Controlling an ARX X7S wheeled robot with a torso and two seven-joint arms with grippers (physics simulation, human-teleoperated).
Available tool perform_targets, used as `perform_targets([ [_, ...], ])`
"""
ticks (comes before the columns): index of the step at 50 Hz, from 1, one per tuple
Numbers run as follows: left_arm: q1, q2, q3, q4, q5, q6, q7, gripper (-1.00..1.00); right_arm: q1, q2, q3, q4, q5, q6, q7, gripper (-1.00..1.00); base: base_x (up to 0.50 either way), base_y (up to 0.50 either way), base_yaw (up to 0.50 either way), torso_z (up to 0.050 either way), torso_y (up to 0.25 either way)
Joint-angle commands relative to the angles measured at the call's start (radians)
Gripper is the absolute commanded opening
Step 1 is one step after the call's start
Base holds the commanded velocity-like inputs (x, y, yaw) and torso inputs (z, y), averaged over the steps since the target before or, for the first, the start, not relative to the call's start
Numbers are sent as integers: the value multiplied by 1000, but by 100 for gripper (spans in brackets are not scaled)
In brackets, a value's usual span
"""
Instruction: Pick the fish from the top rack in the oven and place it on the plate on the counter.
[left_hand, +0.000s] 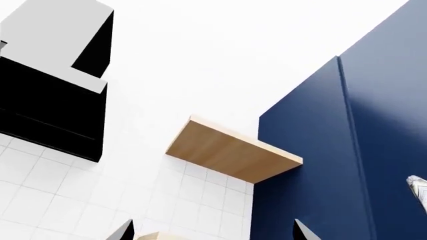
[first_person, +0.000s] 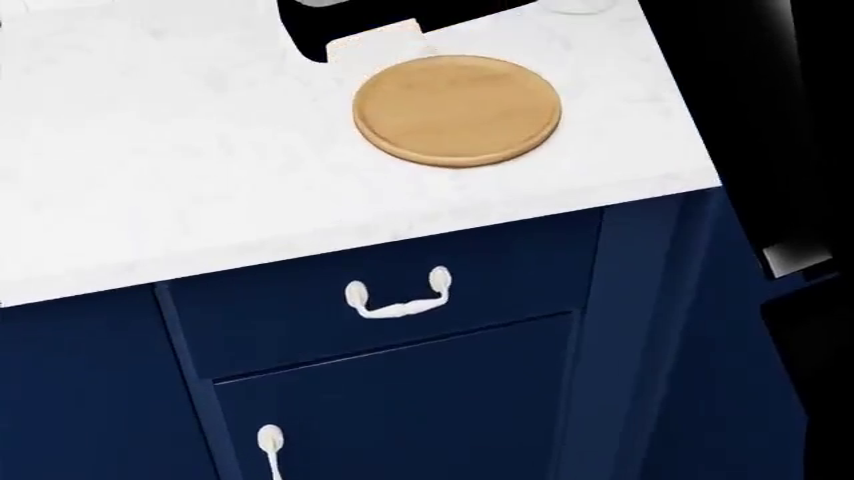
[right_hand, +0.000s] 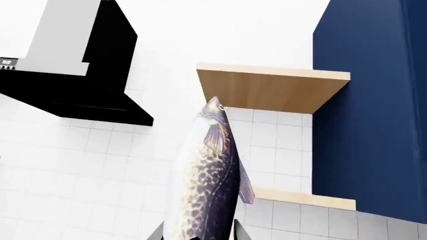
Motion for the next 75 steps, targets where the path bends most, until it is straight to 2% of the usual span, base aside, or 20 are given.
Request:
perform_targets([
  [1,1,1,-5,-1,-4,-1,3,100,2,3,1,-2,-9,3,-7,-100,-113,555,0,0,0],
  [24,12,-3,-12,2,-1,-2,2,100,-1,-1,-4,1,-13,-6,-6,-100,-107,553,0,0,1],
  [37,16,-6,-16,5,1,-4,-1,100,-3,-1,6,-4,-21,-21,-7,-100,224,455,0,0,2],
  [52,9,-4,-23,5,-8,-11,3,100,4,-3,4,0,-22,-26,-2,-100,16,6,0,0,1],
  [66,18,-3,-26,5,0,-10,3,100,-3,1,-2,-1,-22,-26,-7,-100,505,230,0,0,0],
  [75,18,3,-28,7,-3,-14,-2,100,1,11,-8,-1,-26,-17,-3,-100,-138,120,0,0,1],
])
